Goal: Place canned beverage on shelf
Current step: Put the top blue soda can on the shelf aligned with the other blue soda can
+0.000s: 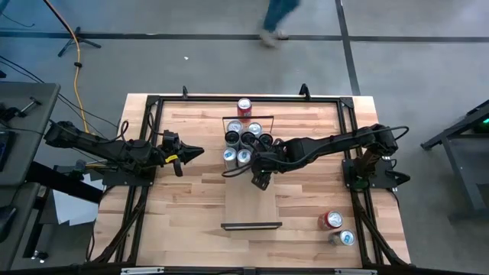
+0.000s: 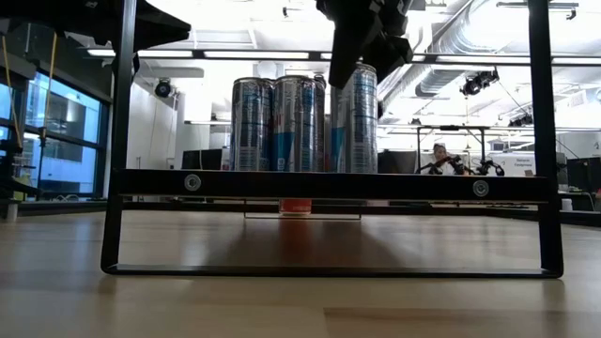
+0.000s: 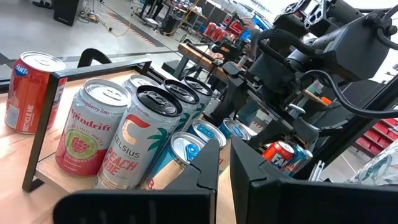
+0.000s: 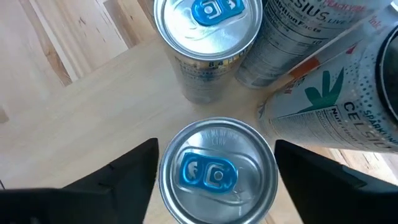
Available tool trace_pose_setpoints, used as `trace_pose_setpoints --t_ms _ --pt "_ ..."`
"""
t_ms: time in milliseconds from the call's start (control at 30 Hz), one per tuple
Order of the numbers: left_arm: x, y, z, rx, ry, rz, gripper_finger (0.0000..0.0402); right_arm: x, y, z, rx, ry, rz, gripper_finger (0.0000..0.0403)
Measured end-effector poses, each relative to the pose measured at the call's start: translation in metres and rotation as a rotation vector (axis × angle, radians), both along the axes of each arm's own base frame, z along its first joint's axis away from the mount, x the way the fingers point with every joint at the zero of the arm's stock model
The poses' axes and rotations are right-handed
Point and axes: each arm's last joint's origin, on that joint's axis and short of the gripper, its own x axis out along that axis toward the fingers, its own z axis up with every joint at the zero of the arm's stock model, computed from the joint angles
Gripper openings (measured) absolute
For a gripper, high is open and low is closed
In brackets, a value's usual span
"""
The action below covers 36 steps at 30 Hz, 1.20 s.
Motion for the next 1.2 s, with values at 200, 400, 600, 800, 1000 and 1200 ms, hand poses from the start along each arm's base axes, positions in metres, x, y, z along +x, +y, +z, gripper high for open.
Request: trace_pose_setpoints --t_ms 200,400,600,800,1000,1200 --pt "0.000 0.000 0.000 0.000 0.000 0.000 0.0000 -0.002 -0.001 0.003 -0.010 -0.003 0.020 0.0352" --pt "0.000 0.000 0.000 0.001 0.001 0.000 0.0000 -0.012 -0.003 0.027 -0.041 -0.014 0.091 0.0368" --pt "0.000 0.000 0.000 -0.001 0.000 0.000 0.0000 -0.029 -0.003 0.053 -0.079 -0.061 0.177 0.0369" --pt "0.000 0.000 0.000 -0.016 -0.003 0.001 0.0000 -0.059 0.014 0.048 -0.197 -0.077 0.245 0.0369" --pt "0.000 0.000 0.000 -0.017 -0.004 0.000 0.0000 -0.100 0.028 0.022 -0.035 -0.163 0.167 0.0369" --pt "0.000 0.000 0.000 -0.022 -0.006 0.010 0.0000 -0.112 0.041 0.018 0.203 -0.381 0.130 0.0369"
